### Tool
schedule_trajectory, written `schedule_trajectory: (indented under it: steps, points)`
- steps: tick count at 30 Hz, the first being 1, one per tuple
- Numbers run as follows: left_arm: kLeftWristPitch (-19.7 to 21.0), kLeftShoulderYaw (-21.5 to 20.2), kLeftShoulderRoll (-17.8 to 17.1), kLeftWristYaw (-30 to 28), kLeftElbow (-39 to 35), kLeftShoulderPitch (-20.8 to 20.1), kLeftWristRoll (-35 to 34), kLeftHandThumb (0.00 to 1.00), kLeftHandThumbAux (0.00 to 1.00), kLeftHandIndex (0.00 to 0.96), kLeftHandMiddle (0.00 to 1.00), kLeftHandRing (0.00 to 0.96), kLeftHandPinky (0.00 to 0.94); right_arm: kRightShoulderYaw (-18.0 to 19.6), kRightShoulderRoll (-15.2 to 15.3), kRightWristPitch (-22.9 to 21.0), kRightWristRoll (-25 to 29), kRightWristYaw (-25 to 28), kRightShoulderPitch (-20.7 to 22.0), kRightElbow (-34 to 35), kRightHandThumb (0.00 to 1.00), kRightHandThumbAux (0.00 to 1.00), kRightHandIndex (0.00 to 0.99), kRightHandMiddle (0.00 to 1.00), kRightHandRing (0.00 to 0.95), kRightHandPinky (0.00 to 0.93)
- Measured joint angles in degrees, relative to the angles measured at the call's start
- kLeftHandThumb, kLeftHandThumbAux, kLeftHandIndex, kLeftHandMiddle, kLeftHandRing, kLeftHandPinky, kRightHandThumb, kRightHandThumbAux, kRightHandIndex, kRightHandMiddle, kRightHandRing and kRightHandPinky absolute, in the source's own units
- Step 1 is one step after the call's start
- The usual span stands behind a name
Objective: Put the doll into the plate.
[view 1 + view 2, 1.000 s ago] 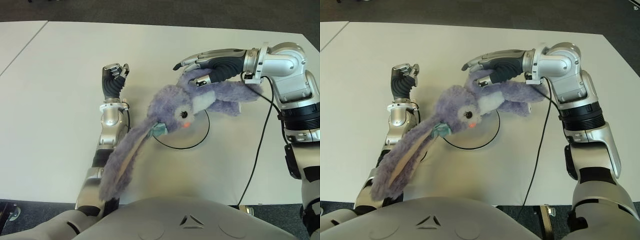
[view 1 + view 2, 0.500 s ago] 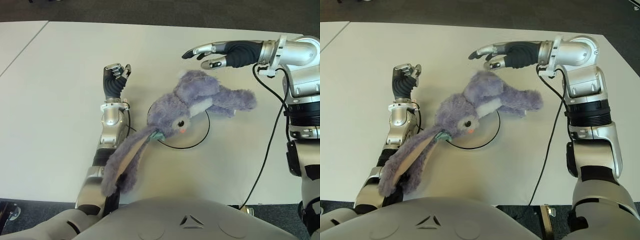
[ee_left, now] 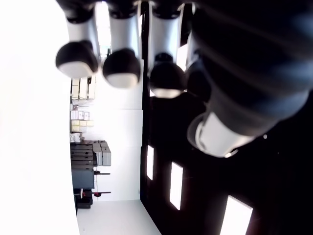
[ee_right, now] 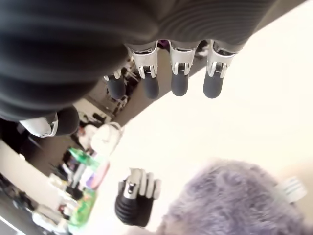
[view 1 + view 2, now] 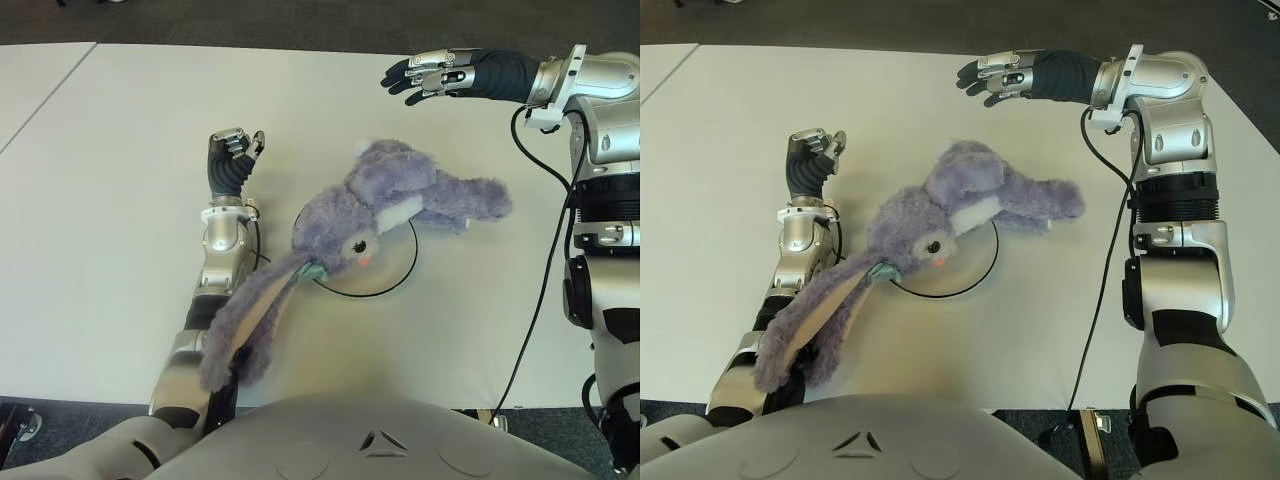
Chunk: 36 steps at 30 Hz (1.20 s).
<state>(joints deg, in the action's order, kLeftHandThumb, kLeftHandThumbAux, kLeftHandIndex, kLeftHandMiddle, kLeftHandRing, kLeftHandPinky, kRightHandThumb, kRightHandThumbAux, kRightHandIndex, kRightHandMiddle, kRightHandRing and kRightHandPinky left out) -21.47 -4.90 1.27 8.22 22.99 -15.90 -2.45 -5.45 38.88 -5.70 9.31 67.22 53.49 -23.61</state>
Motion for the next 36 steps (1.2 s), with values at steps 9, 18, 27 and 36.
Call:
schedule_trajectory:
  steps: [9, 18, 27, 36]
  points:
    - [-0.02, -0.01, 0.11, -0.24, 0.22, -0.13, -0.43, 0.398, 0.787, 0.791, 0.866, 0.874, 0.862, 2.72, -0.63, -4.76, 2.81, 0.56, 1.39, -2.64, 0.564, 0.269, 0.0, 0.0, 0.0, 0.042]
    - [-0.01, -0.01, 0.14, -0.36, 0.56, -0.25, -0.46, 0.408, 0.78, 0.786, 0.861, 0.869, 0.86, 3.94, -0.58, -10.72, 4.27, 1.85, 3.54, -4.44, 0.544, 0.273, 0.0, 0.0, 0.0, 0.051]
    - [-0.03, 0.0, 0.37, -0.38, 0.81, -0.52, -0.49, 0.407, 0.783, 0.789, 0.858, 0.868, 0.855, 4.27, 1.41, -13.19, 4.06, 2.44, 3.31, 0.26, 0.668, 0.367, 0.006, 0.0, 0.001, 0.084]
    - [-0.08, -0.14, 0.59, -0.41, 1.09, -0.59, -0.75, 0.404, 0.787, 0.798, 0.86, 0.869, 0.858, 7.0, 3.55, -10.97, 3.7, -3.01, 0.36, 1.77, 0.782, 0.447, 0.089, 0.078, 0.096, 0.151]
